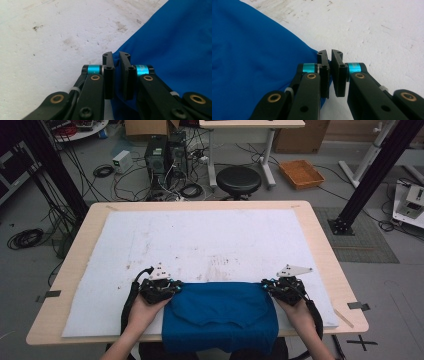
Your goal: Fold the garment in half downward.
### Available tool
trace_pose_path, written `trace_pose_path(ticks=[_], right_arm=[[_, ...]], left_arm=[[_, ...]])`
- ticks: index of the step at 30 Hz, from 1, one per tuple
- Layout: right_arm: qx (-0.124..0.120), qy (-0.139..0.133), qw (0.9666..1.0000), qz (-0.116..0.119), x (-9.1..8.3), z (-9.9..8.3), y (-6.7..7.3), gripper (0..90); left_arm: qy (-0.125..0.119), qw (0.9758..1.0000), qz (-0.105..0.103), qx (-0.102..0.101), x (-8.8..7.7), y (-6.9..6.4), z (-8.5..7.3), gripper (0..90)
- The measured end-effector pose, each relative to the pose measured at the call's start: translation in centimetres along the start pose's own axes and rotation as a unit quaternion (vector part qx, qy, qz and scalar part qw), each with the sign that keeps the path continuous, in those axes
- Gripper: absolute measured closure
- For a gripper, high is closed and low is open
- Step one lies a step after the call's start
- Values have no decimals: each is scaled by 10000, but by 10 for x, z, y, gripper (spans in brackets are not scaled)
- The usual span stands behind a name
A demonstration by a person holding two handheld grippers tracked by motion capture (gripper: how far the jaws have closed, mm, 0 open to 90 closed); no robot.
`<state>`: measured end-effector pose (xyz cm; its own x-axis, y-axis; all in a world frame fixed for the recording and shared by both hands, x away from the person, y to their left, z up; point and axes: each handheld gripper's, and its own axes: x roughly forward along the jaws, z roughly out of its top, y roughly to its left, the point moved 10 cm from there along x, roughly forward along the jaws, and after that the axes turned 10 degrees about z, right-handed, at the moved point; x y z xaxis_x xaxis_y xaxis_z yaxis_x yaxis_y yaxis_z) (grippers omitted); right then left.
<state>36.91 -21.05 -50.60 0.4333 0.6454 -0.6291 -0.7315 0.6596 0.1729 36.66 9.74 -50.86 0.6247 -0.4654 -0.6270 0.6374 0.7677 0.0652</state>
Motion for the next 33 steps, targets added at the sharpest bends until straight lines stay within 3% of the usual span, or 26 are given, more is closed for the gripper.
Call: trace_pose_path(ticks=[9,18,22,33], right_arm=[[-31,-20,10000,63,2,5,-4,858],[-36,-18,10000,17,4,18,-16,858],[-20,-31,10000,-61,10,28,-26,858],[81,-94,9996,-253,29,62,-56,857]], left_arm=[[-23,9999,120,57,0,0,4,831],[-93,9994,272,198,4,12,23,831],[-96,9985,422,331,8,21,33,830],[-98,9975,703,55,31,59,57,831]])
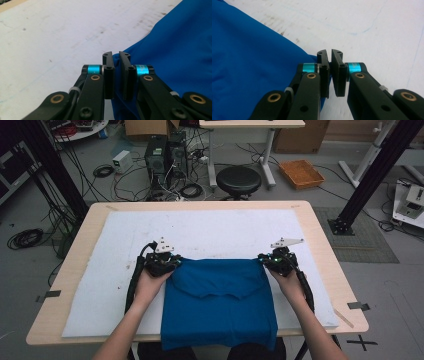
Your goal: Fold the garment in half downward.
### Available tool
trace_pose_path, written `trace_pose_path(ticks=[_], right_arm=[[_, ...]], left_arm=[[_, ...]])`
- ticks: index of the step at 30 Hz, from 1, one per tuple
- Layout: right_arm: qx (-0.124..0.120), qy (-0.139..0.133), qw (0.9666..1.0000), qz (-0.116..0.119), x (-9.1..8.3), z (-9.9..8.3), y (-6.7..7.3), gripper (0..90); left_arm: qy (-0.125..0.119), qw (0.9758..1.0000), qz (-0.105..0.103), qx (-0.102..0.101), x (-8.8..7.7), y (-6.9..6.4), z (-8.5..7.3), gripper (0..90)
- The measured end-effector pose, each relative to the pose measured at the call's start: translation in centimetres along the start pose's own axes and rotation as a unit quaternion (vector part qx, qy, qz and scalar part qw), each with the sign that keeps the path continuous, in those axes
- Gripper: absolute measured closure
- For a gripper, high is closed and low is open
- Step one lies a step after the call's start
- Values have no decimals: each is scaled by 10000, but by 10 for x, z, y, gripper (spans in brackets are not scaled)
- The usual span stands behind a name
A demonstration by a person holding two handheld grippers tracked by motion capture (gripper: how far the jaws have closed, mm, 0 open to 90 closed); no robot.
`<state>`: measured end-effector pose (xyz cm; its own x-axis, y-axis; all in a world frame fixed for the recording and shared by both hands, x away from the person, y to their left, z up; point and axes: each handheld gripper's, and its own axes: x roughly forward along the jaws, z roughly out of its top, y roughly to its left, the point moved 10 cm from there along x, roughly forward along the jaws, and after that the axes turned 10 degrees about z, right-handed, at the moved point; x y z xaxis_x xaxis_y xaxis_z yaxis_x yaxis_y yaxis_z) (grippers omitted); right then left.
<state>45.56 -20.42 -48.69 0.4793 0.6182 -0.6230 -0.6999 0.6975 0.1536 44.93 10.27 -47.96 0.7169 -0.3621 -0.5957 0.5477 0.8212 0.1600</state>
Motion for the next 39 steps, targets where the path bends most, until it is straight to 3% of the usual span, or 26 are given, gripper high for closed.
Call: trace_pose_path(ticks=[8,14,17,26,28,29,30,33,36,39], right_arm=[[109,52,9999,-81,15,17,-18,857],[137,121,9998,-121,27,20,-28,857],[119,150,9997,-178,30,20,-32,857],[36,115,9999,-113,36,22,-34,853],[22,126,9998,-122,38,22,-35,806],[34,127,9997,-195,37,21,-37,738],[65,123,9996,-248,36,21,-38,681],[138,42,9997,-217,26,22,-38,626],[165,-103,9995,-254,9,22,-35,606],[228,-290,9991,-208,-7,16,-26,589]], left_arm=[[63,9998,109,-122,23,21,11,830],[215,9996,172,-36,36,28,13,830],[129,9997,209,-74,39,30,15,830],[251,9994,232,-97,39,32,10,829],[271,9993,241,-115,39,32,10,819],[300,9989,324,-140,39,33,9,781],[364,9982,420,-210,38,36,8,688],[321,9969,470,-542,28,42,7,537],[38,9964,428,-731,7,43,1,527],[-30,9946,326,-988,-10,37,-13,540]])
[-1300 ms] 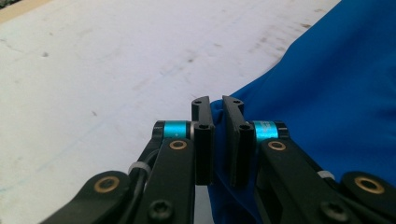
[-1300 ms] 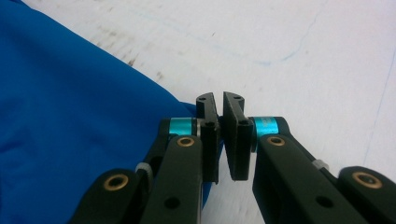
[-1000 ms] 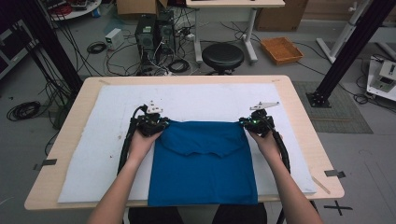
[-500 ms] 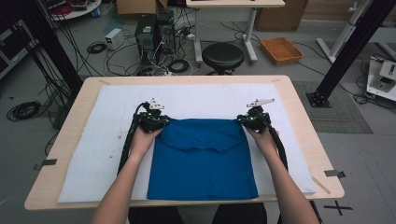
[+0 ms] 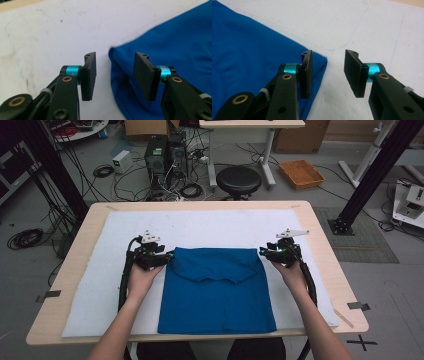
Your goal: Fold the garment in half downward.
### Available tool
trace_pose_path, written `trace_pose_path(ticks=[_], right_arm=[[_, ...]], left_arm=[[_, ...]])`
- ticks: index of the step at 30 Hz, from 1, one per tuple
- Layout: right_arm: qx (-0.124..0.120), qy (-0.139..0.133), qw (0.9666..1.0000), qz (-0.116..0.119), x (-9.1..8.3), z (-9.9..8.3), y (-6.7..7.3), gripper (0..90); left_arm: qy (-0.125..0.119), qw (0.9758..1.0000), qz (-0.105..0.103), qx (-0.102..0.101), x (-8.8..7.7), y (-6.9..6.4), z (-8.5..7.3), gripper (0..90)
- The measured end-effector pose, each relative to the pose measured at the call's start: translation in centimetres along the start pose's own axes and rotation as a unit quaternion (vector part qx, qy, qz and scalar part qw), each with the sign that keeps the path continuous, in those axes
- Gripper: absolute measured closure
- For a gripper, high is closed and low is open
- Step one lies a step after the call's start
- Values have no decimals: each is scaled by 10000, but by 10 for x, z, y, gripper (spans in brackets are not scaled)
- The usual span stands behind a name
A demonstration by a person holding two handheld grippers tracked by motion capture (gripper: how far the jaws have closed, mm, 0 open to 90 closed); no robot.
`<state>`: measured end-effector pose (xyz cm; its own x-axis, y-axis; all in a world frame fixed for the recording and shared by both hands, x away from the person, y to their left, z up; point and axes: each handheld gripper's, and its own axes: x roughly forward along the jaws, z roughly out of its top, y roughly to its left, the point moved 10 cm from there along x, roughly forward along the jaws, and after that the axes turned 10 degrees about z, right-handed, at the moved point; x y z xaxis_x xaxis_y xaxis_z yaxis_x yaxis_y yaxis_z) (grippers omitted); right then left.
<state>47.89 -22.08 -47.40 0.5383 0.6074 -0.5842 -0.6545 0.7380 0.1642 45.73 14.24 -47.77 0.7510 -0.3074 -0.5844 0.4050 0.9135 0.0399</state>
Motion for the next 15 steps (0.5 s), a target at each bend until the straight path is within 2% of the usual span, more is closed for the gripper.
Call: trace_pose_path(ticks=[3,6,9,11,15], right_arm=[[99,-104,9999,91,-11,-11,10,573],[159,-116,9997,148,-17,-22,22,571],[180,-41,9997,178,-16,-30,32,572],[179,-3,9997,174,-15,-32,36,579],[278,61,9993,256,-9,-38,38,599]], left_arm=[[132,9993,-258,-229,-11,-8,-18,575],[291,9977,-460,-406,-12,-18,-28,596],[367,9965,-536,-521,-10,-24,-30,613],[423,9964,-513,-532,-5,-26,-31,617],[473,9960,-485,-582,3,-27,-32,633]])
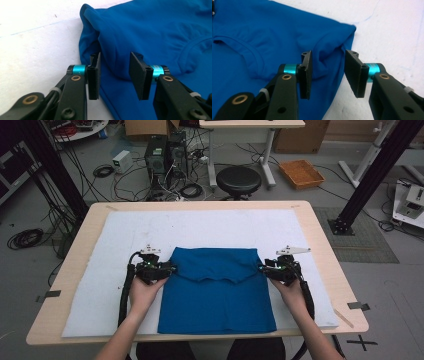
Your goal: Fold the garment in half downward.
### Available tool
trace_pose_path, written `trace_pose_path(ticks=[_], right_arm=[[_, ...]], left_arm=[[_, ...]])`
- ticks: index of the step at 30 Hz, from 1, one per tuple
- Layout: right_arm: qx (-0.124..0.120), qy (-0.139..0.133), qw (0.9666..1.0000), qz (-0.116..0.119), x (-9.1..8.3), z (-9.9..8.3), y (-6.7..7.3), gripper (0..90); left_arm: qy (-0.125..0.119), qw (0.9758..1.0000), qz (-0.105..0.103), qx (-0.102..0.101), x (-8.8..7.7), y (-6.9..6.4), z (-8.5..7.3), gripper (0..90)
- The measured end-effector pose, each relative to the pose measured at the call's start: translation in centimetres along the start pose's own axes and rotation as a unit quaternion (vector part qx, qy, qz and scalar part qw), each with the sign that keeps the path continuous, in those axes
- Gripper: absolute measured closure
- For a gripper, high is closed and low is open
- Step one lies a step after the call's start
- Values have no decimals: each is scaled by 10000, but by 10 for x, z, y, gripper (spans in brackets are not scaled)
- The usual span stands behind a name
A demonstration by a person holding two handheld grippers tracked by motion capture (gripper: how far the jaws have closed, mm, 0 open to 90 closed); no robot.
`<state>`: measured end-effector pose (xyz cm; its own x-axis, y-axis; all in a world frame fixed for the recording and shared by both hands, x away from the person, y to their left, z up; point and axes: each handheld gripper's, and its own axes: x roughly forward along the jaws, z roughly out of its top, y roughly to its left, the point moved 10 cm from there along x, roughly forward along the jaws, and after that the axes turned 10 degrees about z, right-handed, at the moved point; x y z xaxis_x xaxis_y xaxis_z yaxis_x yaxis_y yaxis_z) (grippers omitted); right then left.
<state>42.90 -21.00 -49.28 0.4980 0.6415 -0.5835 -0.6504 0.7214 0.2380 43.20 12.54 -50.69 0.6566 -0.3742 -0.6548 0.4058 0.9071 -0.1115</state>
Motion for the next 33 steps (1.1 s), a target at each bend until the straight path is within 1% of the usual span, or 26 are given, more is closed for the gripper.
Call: trace_pose_path(ticks=[2,5,7,10,13,16,17,18,19,20,21,24,25,26,27,29,30,31,33], right_arm=[[39,36,10000,29,2,-3,0,598],[-6,23,10000,29,3,-3,-1,608],[-30,-4,10000,41,2,-3,-1,612],[5,-11,10000,55,1,-3,0,625],[2,-2,10000,65,0,-4,0,634],[29,-28,9999,119,-1,-4,1,634],[39,-25,9999,131,-1,-5,1,634],[42,-28,9999,145,-1,-5,2,634],[52,-18,9998,165,0,-6,3,634],[55,7,9999,158,1,-6,3,634],[48,40,9999,140,2,-7,3,634],[50,123,9998,123,9,-9,2,630],[42,168,9998,112,12,-10,2,631],[33,197,9997,101,14,-10,2,641],[26,234,9997,120,17,-10,3,701],[-95,337,9993,126,21,-11,5,817],[-163,369,9991,144,22,-12,7,848],[-203,364,9990,131,21,-11,7,868],[-213,294,9992,166,18,-9,9,876]], left_arm=[[-20,10000,10,28,2,0,0,658],[-112,9999,1,100,2,-1,3,772],[-165,9998,-21,116,1,-3,4,828],[-174,9997,-62,168,-1,-5,5,864],[-182,9997,-127,121,-2,-6,5,870],[-206,9996,-141,104,-3,-7,6,869],[-181,9996,-147,136,-3,-7,5,867],[-128,9998,-143,112,-3,-7,4,836],[-41,9998,-148,84,-2,-7,2,760],[-15,9999,-154,46,-1,-8,1,746],[22,9999,-126,95,0,-8,-1,735],[8,9998,-128,134,0,-10,-1,741],[-6,9998,-130,180,0,-10,-1,772],[-35,9997,-140,193,0,-11,0,805],[-53,9996,-154,212,0,-12,0,839],[-62,9995,-163,253,-1,-12,1,862],[-80,9994,-184,271,-2,-12,1,866],[-103,9994,-199,266,-2,-12,2,869],[-155,9994,-224,220,-4,-12,3,871]])
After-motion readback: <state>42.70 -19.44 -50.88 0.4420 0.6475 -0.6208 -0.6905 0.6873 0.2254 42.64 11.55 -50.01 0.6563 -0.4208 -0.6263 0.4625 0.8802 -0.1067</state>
